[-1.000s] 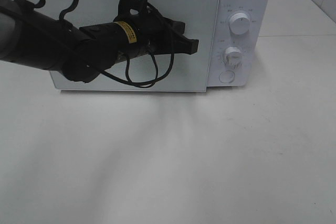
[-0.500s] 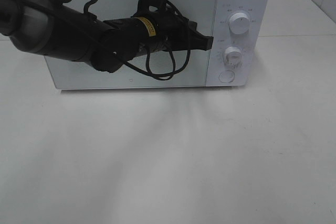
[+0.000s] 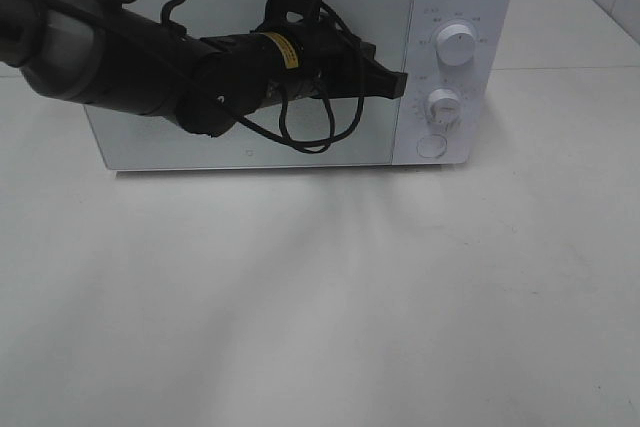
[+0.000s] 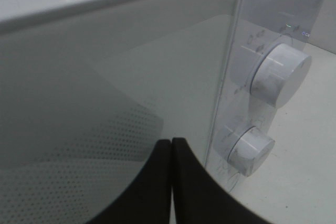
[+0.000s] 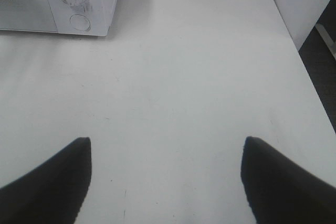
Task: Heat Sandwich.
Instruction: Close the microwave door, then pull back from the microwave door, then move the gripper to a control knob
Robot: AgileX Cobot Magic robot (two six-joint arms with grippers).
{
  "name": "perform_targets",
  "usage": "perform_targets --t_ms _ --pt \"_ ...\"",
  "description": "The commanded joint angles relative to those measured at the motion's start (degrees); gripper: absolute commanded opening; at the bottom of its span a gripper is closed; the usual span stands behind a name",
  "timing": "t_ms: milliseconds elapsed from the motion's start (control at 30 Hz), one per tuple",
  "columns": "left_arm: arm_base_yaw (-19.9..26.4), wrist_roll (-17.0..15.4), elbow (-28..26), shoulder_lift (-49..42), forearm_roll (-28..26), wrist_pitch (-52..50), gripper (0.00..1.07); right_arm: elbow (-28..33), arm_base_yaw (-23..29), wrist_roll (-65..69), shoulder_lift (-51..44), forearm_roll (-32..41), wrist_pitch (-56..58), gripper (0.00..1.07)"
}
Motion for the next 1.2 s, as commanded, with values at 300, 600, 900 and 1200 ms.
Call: perform_targets --t_ms 300,600,900,1200 --pt "1.5 -0.3 0.9 -2.5 -5.6 -0.1 0.0 -0.1 -0.5 0.2 -1.5 0.1 -0.5 0.76" --pt "-0.6 -0.3 8.7 -6.8 -5.6 -1.1 0.0 -0.1 -0.5 0.2 -1.5 0.1 -0.5 0.76" --pt "-3.8 -0.3 12.4 -11.9 -5.6 4.2 0.0 -0.1 -0.5 0.2 -1.5 0.1 -0.5 0.76" --pt "-4.2 -1.7 12.4 -16.3 -5.7 22.7 0.62 -0.1 -0.5 0.2 -1.5 0.1 -0.5 0.76"
